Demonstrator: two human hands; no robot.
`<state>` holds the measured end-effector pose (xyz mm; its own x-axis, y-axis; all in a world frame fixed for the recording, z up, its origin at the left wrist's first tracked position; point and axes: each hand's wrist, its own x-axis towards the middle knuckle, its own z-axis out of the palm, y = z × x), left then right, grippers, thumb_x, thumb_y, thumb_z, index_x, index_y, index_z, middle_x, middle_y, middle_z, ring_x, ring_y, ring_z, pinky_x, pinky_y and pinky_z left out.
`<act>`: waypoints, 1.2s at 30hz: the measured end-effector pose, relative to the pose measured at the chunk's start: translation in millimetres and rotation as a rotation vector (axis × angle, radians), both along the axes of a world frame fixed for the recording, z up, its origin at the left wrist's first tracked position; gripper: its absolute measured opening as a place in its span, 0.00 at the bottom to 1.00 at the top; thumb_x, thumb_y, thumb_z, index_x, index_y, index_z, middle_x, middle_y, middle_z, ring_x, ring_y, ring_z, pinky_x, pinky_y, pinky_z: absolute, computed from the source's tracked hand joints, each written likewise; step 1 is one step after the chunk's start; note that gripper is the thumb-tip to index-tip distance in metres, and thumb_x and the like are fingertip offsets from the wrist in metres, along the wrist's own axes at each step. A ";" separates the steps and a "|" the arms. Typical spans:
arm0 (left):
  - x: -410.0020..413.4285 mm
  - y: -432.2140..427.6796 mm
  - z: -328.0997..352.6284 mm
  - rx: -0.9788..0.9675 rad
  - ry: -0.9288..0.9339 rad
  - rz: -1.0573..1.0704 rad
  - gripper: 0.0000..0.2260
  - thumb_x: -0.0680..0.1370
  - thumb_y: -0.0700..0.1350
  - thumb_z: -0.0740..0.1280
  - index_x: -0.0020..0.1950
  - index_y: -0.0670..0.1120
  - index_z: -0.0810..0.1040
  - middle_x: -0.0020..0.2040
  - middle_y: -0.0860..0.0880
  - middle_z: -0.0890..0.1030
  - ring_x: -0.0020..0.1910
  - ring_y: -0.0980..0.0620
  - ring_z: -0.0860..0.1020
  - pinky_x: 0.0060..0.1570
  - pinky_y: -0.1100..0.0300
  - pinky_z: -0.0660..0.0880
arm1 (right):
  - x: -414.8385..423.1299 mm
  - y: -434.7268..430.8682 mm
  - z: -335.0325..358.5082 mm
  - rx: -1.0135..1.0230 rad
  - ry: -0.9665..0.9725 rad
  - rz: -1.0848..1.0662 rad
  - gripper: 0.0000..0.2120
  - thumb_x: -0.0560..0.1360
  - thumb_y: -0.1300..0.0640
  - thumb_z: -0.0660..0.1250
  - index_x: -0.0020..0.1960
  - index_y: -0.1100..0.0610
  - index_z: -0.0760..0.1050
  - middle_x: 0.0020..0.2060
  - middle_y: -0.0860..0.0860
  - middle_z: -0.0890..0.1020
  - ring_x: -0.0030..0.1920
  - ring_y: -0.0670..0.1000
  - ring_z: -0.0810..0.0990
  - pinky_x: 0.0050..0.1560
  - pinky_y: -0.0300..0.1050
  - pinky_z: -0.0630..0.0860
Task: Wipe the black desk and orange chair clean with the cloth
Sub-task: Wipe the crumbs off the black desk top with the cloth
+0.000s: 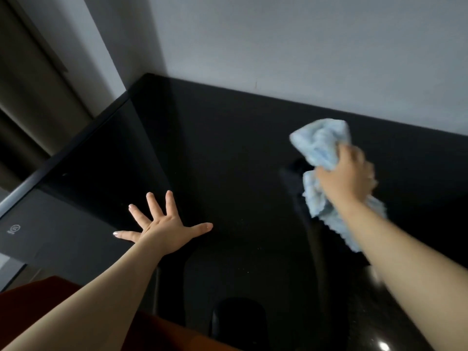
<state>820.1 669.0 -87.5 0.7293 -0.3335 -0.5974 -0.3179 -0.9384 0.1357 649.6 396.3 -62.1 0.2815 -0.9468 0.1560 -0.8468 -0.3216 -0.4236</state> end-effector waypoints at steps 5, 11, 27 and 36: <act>0.9 -2.3 4.5 0.029 0.038 -0.005 0.59 0.51 0.82 0.53 0.71 0.59 0.26 0.72 0.49 0.25 0.70 0.36 0.27 0.60 0.24 0.40 | 6.1 -44.5 -22.2 0.162 0.255 -0.286 0.36 0.70 0.42 0.63 0.73 0.49 0.53 0.72 0.56 0.56 0.67 0.61 0.62 0.63 0.64 0.63; 1.5 -2.3 0.5 0.029 0.024 -0.008 0.57 0.55 0.82 0.54 0.71 0.58 0.27 0.72 0.49 0.24 0.69 0.36 0.27 0.60 0.24 0.39 | 89.8 -45.8 -28.5 0.089 0.298 -0.045 0.40 0.69 0.40 0.64 0.75 0.46 0.50 0.74 0.51 0.55 0.70 0.58 0.60 0.65 0.61 0.60; 2.8 3.3 -11.2 -0.053 -0.066 0.027 0.52 0.60 0.79 0.54 0.72 0.60 0.30 0.74 0.51 0.27 0.70 0.38 0.27 0.60 0.25 0.37 | 132.4 26.4 -25.0 -0.013 0.149 0.975 0.19 0.70 0.51 0.63 0.61 0.45 0.70 0.61 0.43 0.74 0.64 0.54 0.68 0.57 0.52 0.64; 1.2 9.2 -14.9 -0.222 -0.162 0.073 0.26 0.78 0.62 0.50 0.75 0.63 0.47 0.77 0.53 0.39 0.73 0.41 0.32 0.63 0.30 0.34 | -8.5 120.2 -22.3 0.040 -0.080 1.402 0.03 0.67 0.61 0.71 0.39 0.54 0.79 0.35 0.46 0.78 0.43 0.48 0.73 0.45 0.54 0.74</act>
